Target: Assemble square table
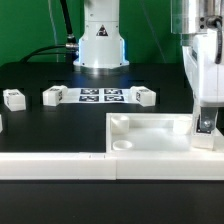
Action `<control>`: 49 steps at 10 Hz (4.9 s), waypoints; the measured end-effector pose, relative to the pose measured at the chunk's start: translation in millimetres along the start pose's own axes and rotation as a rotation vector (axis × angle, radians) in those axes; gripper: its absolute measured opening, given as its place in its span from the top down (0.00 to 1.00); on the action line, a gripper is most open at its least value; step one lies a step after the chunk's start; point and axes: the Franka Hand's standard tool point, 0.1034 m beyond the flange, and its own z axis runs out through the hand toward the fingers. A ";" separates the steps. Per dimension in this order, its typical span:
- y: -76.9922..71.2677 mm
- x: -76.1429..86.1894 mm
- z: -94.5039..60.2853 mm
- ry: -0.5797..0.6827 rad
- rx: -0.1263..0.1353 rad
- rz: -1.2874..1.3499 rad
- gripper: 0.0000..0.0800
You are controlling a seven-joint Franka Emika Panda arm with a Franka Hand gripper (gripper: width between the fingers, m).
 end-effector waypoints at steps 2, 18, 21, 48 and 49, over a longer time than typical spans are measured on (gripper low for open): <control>-5.1 -14.1 -4.4 0.000 0.048 -0.366 0.19; -7.2 3.9 -9.1 0.074 -0.009 -1.396 0.50; -7.0 6.2 -7.7 0.071 -0.002 -1.135 0.64; 10.8 -5.5 -5.1 0.080 -0.087 -1.191 0.19; 10.8 -5.4 -4.7 0.081 -0.087 -1.191 0.33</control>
Offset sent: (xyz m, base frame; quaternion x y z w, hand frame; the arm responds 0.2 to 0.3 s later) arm 0.0000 0.0000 0.0000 0.0000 0.0000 -0.1938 0.9810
